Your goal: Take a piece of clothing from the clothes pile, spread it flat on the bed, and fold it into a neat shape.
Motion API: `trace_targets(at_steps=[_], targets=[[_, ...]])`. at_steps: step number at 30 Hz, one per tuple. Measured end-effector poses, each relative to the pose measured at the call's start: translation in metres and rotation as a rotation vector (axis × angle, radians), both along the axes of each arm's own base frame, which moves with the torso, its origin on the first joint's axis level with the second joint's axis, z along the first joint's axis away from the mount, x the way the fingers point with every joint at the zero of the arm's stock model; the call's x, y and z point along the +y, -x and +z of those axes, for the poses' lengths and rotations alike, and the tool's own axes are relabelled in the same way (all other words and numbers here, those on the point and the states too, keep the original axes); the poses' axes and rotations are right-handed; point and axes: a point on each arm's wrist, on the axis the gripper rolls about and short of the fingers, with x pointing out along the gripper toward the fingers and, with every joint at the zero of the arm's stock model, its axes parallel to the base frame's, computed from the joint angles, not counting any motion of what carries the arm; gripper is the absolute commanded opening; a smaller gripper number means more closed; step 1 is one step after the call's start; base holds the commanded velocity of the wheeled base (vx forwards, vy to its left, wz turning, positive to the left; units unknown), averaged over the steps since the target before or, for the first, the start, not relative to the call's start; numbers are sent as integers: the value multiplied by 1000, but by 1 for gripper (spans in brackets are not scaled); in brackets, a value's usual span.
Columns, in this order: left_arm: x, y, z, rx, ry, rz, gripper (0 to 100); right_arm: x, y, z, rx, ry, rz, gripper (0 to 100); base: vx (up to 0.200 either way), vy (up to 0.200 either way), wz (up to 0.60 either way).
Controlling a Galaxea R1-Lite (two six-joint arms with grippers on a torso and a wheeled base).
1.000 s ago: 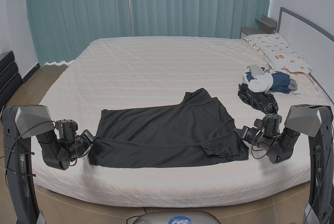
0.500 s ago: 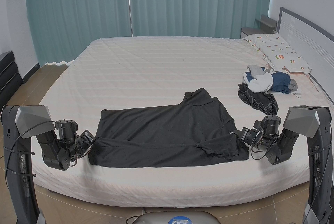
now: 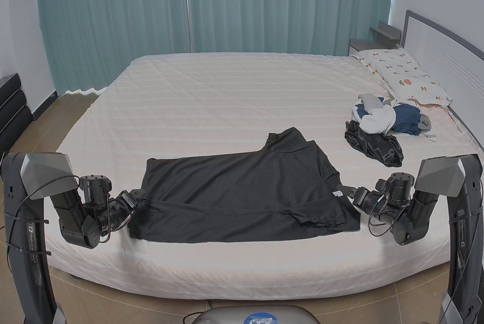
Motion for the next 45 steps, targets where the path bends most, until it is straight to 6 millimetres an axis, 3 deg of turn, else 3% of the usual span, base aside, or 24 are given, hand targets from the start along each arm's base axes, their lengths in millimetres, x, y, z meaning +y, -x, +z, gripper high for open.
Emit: trace_targets(at_steps=[10, 20, 29, 41, 45], targets=[[8, 25, 19, 10, 69, 66, 100, -19, 25, 5, 59, -151, -101, 100, 0, 0, 0], [3, 27, 25, 5, 35, 41, 100, -22, 31, -2, 61, -162, -115, 100, 0, 0, 0], [7, 26, 22, 6, 36, 50, 100, -22, 32, -4, 70, -168, -115, 100, 0, 200, 0], [7, 25, 21, 4, 35, 51, 100, -22, 30, -4, 67, -170, -118, 100, 0, 0, 0], [6, 26, 20, 7, 34, 49, 100, -22, 30, -4, 66, -171, -119, 100, 200, 0, 0]])
